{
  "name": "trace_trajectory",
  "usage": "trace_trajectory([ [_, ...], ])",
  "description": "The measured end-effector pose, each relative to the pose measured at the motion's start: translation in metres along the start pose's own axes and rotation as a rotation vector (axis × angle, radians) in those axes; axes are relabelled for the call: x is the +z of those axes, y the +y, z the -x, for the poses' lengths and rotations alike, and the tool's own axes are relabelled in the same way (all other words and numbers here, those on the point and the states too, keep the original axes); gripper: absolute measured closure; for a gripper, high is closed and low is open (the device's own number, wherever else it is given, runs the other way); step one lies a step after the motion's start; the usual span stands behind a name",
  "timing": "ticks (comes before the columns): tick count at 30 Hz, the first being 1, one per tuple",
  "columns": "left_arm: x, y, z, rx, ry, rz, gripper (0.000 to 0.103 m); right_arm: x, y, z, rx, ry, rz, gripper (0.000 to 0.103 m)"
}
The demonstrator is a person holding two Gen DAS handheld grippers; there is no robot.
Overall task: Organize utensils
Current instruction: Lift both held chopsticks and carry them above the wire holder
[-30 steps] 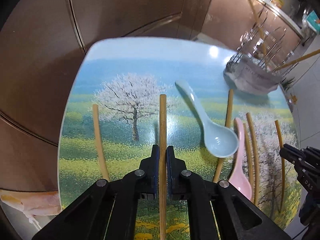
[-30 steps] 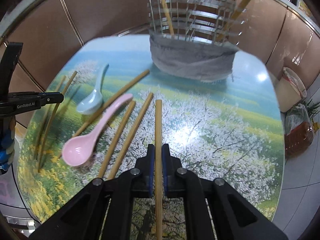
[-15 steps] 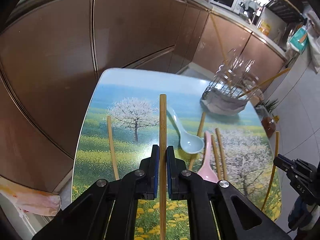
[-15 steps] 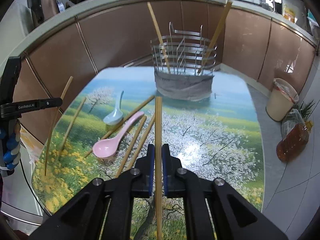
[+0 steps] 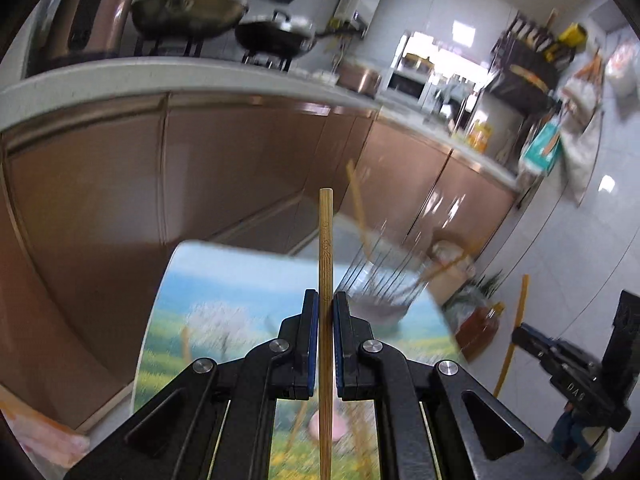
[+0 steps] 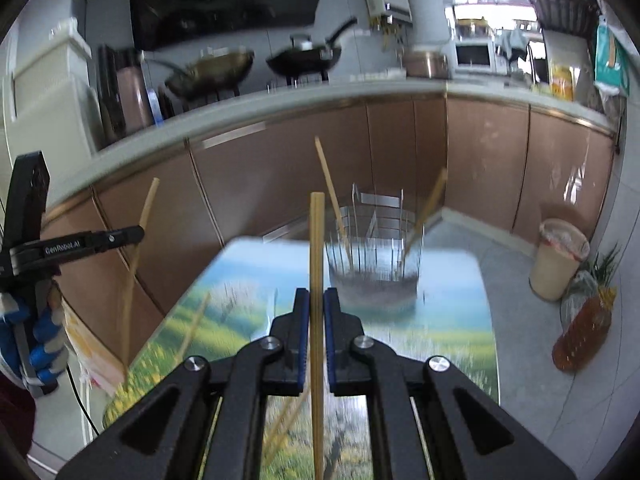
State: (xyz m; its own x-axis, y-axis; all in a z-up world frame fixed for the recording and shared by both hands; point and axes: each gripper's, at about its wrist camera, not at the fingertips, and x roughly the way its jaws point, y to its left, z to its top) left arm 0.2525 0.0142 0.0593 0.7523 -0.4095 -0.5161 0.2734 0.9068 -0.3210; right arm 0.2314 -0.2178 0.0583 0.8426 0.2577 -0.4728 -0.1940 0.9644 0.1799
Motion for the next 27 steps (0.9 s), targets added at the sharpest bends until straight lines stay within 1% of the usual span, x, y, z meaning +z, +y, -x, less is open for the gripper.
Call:
trace_trajectory([
  [4,0.030,-0.012,-0.009,-0.055,-0.089,0.033,0.097,0.035,-0.001,0.000,0.015,-0.095,0.001,0.097],
  [7,0.050,-0.021,-0.021,-0.093,-0.135,0.053,0.097,0.059,-0.006,-0.008,0.025,-0.155,0.001,0.097],
  [11,0.073,-0.035,-0.048,-0.130,-0.186,0.067,0.097,0.088,-0.010,-0.022,0.021,-0.234,0.010,0.097],
  [14,0.086,-0.045,-0.071,-0.139,-0.226,0.064,0.097,0.104,-0.015,-0.039,0.016,-0.296,0.010,0.097],
  [18,0.101,-0.055,-0.103,-0.146,-0.287,0.081,0.097,0.116,-0.023,-0.060,-0.018,-0.369,0.018,0.097],
  [22,0.108,-0.064,-0.134,-0.135,-0.346,0.103,0.097,0.116,-0.034,-0.080,-0.062,-0.420,0.028,0.097],
  [25,0.108,-0.070,-0.162,-0.112,-0.371,0.116,0.097,0.111,-0.046,-0.098,-0.094,-0.441,0.030,0.097],
  [27,0.104,-0.071,-0.181,-0.092,-0.372,0.131,0.097,0.105,-0.051,-0.108,-0.115,-0.447,0.032,0.097],
])
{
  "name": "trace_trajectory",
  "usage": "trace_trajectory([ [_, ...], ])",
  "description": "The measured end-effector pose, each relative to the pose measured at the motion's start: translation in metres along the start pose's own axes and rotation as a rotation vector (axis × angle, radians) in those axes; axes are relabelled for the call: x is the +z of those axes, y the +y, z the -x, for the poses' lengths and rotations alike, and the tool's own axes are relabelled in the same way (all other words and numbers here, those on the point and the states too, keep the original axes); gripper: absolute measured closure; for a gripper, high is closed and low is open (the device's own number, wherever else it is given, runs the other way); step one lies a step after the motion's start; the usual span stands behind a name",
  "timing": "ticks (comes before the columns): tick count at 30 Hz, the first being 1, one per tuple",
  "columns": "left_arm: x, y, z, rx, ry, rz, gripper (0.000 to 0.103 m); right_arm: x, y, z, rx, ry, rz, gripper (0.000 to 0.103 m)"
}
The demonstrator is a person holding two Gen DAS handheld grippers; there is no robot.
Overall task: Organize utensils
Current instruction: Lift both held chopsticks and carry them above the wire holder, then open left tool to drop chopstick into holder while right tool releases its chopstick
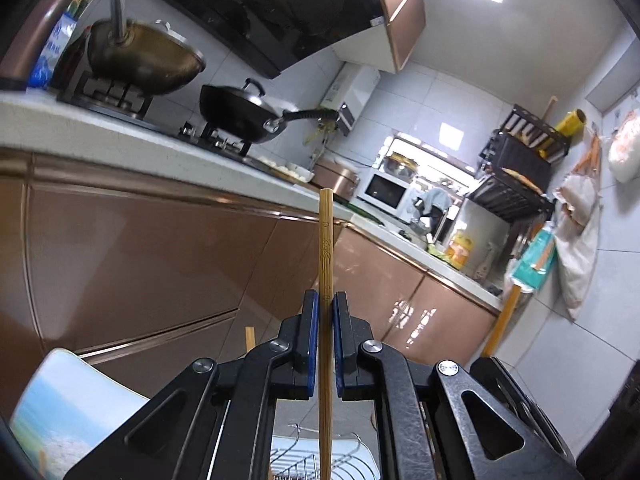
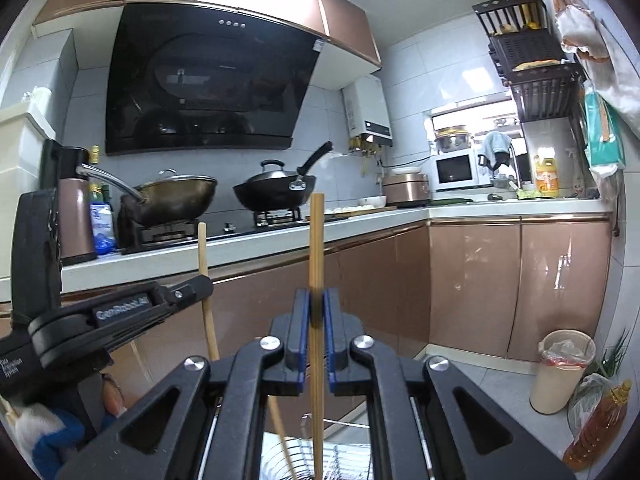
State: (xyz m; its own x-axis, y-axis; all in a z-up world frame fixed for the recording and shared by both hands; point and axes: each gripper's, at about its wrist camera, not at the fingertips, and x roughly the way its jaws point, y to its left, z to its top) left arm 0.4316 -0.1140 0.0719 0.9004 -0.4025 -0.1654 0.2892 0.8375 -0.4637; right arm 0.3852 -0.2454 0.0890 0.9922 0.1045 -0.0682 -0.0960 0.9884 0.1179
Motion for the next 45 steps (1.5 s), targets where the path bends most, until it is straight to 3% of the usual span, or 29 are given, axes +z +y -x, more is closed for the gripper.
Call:
trace_trajectory([
  [7,-0.045,0.009,-0.044,0.125,0.019,0.000,0.097,-0.038,-0.015,-0.021,-0.049,0.023,-0.012,0.097],
  [11,-0.061,0.011,-0.049,0.171,0.012,-0.039,0.097,-0.051,-0.018,-0.027,-0.061,0.029,-0.021,0.097],
  [27,-0.079,0.014,-0.039,0.238,-0.022,-0.096,0.096,-0.069,-0.016,-0.023,-0.068,0.036,-0.004,0.096],
  [36,-0.074,0.008,-0.023,0.246,-0.026,-0.125,0.078,-0.064,-0.017,-0.013,-0.068,0.047,-0.014,0.095],
  [45,-0.048,0.000,0.021,0.242,-0.060,-0.150,0.060,-0.048,-0.015,0.011,-0.069,0.050,-0.024,0.095],
])
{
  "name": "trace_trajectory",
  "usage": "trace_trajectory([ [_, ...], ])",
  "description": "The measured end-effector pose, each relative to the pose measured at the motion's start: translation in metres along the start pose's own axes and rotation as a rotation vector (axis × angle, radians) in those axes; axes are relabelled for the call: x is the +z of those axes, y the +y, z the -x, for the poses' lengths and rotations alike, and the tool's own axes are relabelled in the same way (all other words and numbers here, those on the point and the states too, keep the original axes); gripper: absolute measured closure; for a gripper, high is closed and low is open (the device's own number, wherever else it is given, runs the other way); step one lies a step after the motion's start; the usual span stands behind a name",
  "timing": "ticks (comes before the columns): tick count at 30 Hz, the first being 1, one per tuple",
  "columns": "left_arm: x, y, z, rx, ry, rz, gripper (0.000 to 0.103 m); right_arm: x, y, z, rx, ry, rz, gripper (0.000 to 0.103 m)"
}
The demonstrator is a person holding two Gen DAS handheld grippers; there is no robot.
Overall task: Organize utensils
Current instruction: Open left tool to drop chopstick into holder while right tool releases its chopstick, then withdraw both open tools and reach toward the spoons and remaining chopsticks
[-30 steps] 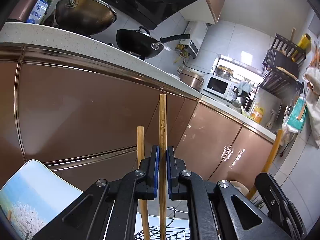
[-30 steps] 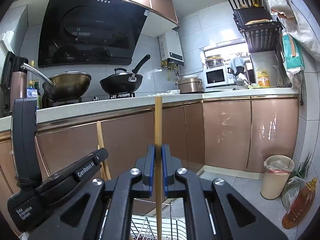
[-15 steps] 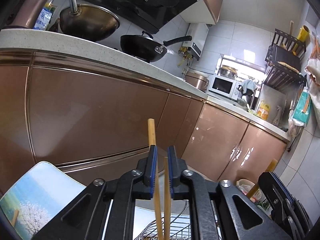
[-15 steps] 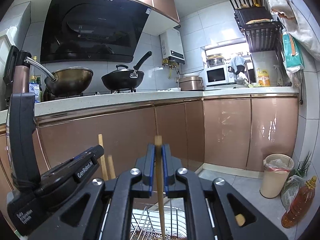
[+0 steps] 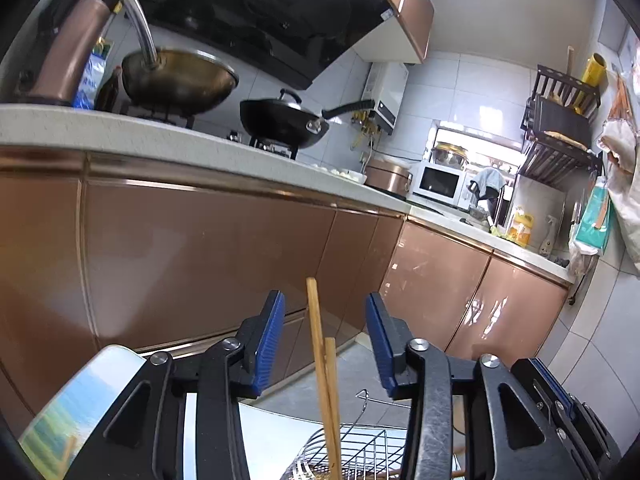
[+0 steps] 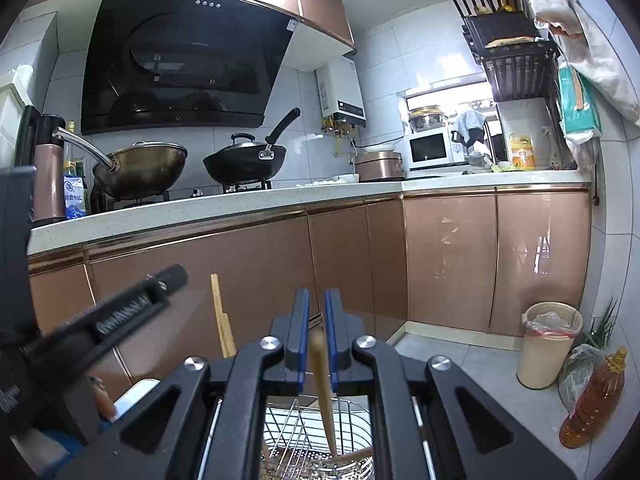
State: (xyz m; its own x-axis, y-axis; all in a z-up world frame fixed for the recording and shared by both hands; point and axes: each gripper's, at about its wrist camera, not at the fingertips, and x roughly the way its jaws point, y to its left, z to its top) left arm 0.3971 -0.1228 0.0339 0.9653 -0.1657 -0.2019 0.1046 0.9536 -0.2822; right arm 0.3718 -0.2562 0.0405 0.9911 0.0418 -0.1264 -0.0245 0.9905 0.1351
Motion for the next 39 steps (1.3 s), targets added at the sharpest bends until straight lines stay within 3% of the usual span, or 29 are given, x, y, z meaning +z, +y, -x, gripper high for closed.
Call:
trace_trajectory([
  [15,0.055,0.068,0.119,0.129,0.014,-0.009,0.051,0.041,0.008,0.092,-0.019,0.018,-0.037,0.093],
  [23,0.067,0.091,0.184,0.139,0.002,-0.020,0.045,0.060,0.015,0.143,-0.023,0.051,-0.030,0.093],
  [39,0.045,0.134,0.252,0.147,0.193,-0.051,0.045,0.044,0.046,0.206,0.025,0.204,0.008,0.093],
])
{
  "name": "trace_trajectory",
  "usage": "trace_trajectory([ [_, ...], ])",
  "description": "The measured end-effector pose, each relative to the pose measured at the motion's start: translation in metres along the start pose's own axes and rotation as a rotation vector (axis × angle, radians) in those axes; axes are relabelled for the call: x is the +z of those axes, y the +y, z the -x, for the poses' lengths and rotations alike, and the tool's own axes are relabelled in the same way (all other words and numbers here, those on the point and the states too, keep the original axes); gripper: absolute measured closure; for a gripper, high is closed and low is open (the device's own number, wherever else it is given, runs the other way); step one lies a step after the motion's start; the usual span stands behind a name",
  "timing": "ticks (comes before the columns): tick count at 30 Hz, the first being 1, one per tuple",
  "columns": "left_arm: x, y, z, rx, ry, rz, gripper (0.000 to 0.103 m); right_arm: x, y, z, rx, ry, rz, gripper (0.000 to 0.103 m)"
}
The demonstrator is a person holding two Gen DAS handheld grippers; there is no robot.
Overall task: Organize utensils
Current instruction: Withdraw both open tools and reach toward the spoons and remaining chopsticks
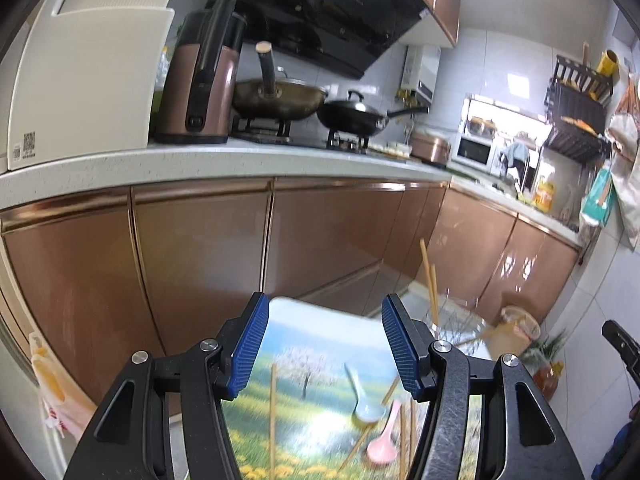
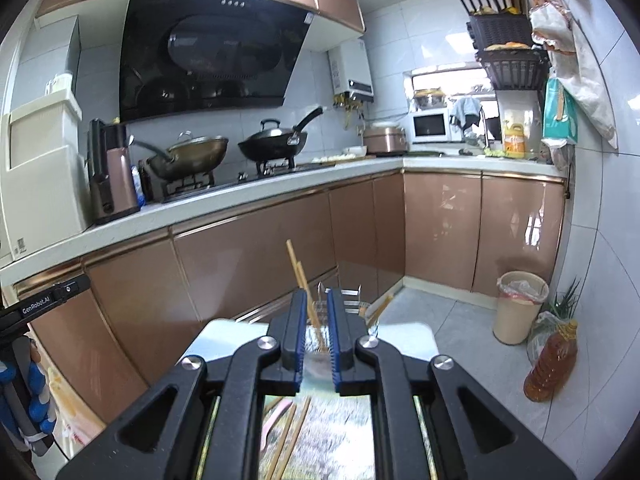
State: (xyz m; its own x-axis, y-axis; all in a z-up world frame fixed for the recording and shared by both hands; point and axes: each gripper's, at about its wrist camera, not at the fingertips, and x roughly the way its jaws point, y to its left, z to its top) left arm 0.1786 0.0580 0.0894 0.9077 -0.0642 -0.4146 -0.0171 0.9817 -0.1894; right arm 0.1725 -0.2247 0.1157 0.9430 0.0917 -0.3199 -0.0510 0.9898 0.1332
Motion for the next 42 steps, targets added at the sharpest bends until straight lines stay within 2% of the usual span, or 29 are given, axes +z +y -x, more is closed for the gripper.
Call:
trace_trajectory([
  [6,-0.018,0.003,-0.014,-0.038,0.136,-0.047,0.045,-0.016,0.009,-0.007,0.028,0.119,0.025,0.093],
  [15,-0.056,0.006,-0.062,-0.071,0.340,-0.093,0.045,-0.060,0.015,-0.056,0.080,0.336,0.037,0.093],
  [35,-0.107,0.009,-0.183,-0.132,0.605,-0.120,0.045,-0.152,0.012,-0.196,0.154,0.721,0.008,0.093],
  [42,-0.110,-0.008,-0.216,-0.173,0.652,-0.157,0.045,-0.172,0.016,-0.235,0.154,0.806,0.016,0.093],
])
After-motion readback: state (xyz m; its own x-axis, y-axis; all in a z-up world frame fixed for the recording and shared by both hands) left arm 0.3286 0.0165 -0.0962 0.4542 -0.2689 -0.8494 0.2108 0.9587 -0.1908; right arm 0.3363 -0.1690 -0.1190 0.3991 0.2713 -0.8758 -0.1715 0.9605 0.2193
